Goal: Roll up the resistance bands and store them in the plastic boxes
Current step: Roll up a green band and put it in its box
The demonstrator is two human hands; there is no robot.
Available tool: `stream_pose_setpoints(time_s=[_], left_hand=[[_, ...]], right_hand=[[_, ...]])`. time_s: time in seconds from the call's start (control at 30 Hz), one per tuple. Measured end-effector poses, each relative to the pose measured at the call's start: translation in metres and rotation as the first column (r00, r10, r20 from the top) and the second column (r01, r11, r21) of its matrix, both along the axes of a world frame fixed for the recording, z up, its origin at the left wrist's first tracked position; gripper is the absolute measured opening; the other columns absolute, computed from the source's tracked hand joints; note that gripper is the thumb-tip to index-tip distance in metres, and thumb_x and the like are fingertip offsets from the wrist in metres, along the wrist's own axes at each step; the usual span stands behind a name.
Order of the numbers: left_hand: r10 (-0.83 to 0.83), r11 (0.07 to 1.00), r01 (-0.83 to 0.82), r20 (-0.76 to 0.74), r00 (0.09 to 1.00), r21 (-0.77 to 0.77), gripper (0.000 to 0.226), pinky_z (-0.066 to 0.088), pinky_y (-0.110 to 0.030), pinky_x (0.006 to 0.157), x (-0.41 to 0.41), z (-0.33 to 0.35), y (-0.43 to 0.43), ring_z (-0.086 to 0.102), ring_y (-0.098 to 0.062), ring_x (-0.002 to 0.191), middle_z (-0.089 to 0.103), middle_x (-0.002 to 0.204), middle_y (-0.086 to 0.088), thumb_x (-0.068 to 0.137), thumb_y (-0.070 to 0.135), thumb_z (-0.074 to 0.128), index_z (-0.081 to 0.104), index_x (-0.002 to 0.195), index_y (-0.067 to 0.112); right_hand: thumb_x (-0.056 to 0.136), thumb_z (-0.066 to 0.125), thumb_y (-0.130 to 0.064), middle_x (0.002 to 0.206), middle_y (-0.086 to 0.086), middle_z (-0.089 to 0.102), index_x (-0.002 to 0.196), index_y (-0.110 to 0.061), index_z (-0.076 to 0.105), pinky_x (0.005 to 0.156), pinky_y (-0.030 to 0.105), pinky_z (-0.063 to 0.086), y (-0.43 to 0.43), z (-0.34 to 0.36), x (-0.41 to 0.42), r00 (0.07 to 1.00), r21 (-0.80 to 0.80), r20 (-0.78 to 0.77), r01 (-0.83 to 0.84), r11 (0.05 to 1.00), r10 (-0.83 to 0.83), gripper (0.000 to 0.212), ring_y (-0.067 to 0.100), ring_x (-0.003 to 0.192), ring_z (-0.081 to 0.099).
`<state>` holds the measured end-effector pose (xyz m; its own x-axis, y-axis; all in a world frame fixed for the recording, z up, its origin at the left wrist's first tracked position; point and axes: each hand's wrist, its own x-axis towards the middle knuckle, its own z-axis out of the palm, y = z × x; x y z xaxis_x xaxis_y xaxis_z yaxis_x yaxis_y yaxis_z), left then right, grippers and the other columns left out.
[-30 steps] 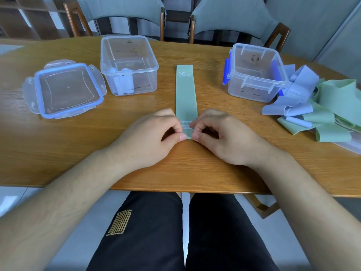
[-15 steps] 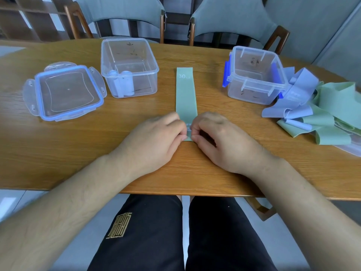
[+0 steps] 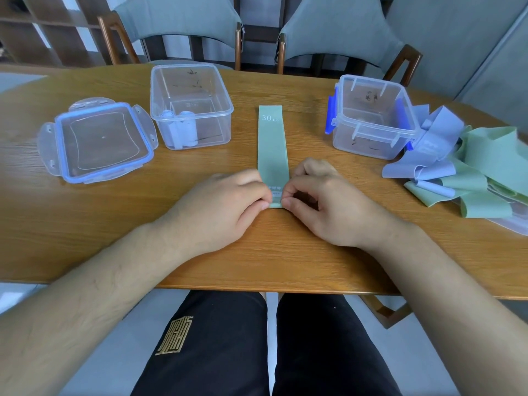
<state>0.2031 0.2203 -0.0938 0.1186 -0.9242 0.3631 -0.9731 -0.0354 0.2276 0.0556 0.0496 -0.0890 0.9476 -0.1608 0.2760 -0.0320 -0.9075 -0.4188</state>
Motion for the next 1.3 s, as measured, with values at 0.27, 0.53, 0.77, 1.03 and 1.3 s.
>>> stream_pose_setpoints(time_s=[0.27, 0.53, 0.77, 1.03, 1.3], left_hand=[[-0.007, 0.999, 0.009, 0.06, 0.998, -0.038, 0.017, 0.038, -0.032, 0.083, -0.001, -0.004, -0.004, 0.047, -0.011, 0.097, 0.052, 0.094, 0.011, 0.101, 0.02, 0.05, 0.067, 0.103, 0.019], [-0.016, 0.998, 0.018, 0.047, 0.999, -0.055, 0.022, 0.047, -0.039, 0.083, -0.001, -0.004, -0.007, 0.054, -0.015, 0.088, 0.054, 0.094, 0.004, 0.102, 0.019, 0.046, 0.068, 0.108, 0.017], [-0.021, 0.996, 0.017, -0.041, 0.999, -0.088, 0.018, 0.049, -0.038, 0.079, 0.0, -0.008, -0.007, 0.055, -0.014, 0.086, 0.055, 0.096, 0.003, 0.099, 0.022, 0.058, 0.073, 0.108, 0.015], [0.03, 0.993, -0.029, 0.004, 1.0, -0.119, 0.016, 0.048, -0.032, 0.081, -0.002, -0.006, -0.008, 0.052, -0.01, 0.088, 0.056, 0.088, 0.01, 0.098, 0.019, 0.059, 0.072, 0.106, 0.016], [0.049, 0.995, -0.052, -0.027, 0.998, -0.09, 0.018, 0.046, -0.031, 0.081, 0.004, -0.005, -0.014, 0.051, -0.015, 0.089, 0.053, 0.09, 0.004, 0.098, 0.024, 0.06, 0.076, 0.1, 0.015]], right_hand=[[0.096, 0.06, -0.016, 0.09, -0.006, 0.062, 0.093, -0.017, 0.067, 0.073, 0.014, 0.041, 0.001, 0.006, 0.003, 0.997, 0.034, -0.073, -0.014, 0.999, 0.017, 0.007, 0.006, 0.082, 0.053], [0.096, 0.059, -0.013, 0.092, -0.006, 0.062, 0.098, -0.016, 0.068, 0.075, 0.01, 0.039, 0.001, 0.005, 0.007, 0.997, 0.047, -0.079, -0.003, 0.999, 0.007, 0.01, 0.004, 0.084, 0.051], [0.097, 0.058, -0.013, 0.095, -0.003, 0.062, 0.097, -0.013, 0.068, 0.082, 0.016, 0.039, 0.005, -0.003, 0.006, 0.999, -0.062, 0.007, 0.039, 0.997, -0.038, 0.01, 0.011, 0.092, 0.054], [0.093, 0.066, -0.016, 0.096, -0.001, 0.064, 0.101, -0.014, 0.074, 0.089, 0.025, 0.043, 0.007, -0.003, -0.004, 0.996, -0.176, 0.086, 0.034, 0.984, -0.019, 0.012, 0.017, 0.096, 0.056], [0.094, 0.062, -0.016, 0.094, 0.0, 0.066, 0.103, -0.016, 0.073, 0.084, 0.036, 0.049, -0.002, -0.001, 0.006, 0.997, -0.153, 0.071, 0.028, 0.988, -0.018, 0.014, 0.02, 0.092, 0.06]])
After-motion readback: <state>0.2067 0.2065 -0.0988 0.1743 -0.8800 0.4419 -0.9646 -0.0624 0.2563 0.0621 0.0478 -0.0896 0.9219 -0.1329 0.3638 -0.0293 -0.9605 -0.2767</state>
